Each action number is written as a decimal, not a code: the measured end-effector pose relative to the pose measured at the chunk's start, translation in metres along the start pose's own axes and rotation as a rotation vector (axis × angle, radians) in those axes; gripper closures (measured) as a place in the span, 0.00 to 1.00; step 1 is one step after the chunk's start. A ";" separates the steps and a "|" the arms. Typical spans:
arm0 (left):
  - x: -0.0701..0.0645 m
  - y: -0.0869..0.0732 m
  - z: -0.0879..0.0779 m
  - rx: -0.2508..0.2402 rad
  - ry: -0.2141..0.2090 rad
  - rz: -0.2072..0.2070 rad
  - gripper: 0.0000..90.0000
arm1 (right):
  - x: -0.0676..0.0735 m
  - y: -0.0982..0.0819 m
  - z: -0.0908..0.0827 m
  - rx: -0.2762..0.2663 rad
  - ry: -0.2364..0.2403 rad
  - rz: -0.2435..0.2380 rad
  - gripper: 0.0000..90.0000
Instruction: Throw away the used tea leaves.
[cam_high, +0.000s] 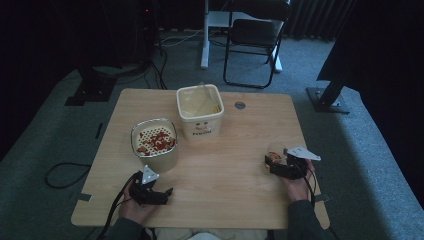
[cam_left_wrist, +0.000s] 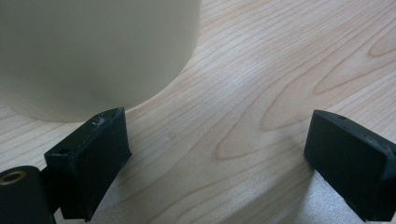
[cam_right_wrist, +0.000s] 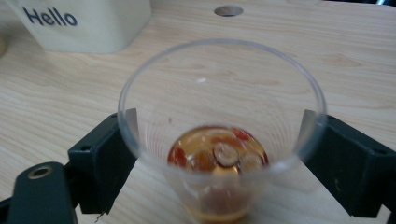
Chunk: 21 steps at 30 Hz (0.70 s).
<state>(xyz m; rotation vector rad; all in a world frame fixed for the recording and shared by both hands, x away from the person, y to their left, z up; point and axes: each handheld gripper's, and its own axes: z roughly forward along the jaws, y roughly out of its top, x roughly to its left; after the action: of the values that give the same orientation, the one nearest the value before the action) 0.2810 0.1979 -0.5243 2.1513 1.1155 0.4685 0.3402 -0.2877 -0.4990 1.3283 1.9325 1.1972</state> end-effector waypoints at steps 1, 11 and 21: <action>0.000 0.000 0.000 0.000 0.000 0.000 0.08 | 0.000 0.001 0.004 -0.005 0.004 -0.002 0.15; 0.000 0.000 0.000 0.000 0.000 0.000 0.08 | -0.003 0.002 0.015 -0.032 0.016 -0.008 0.27; 0.000 0.000 0.000 0.000 0.001 0.001 0.08 | -0.002 -0.001 0.017 -0.065 0.011 -0.015 0.31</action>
<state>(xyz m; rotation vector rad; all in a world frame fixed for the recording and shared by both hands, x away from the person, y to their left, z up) 0.2810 0.1980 -0.5242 2.1518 1.1153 0.4694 0.3542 -0.2830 -0.5079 1.2745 1.8913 1.2518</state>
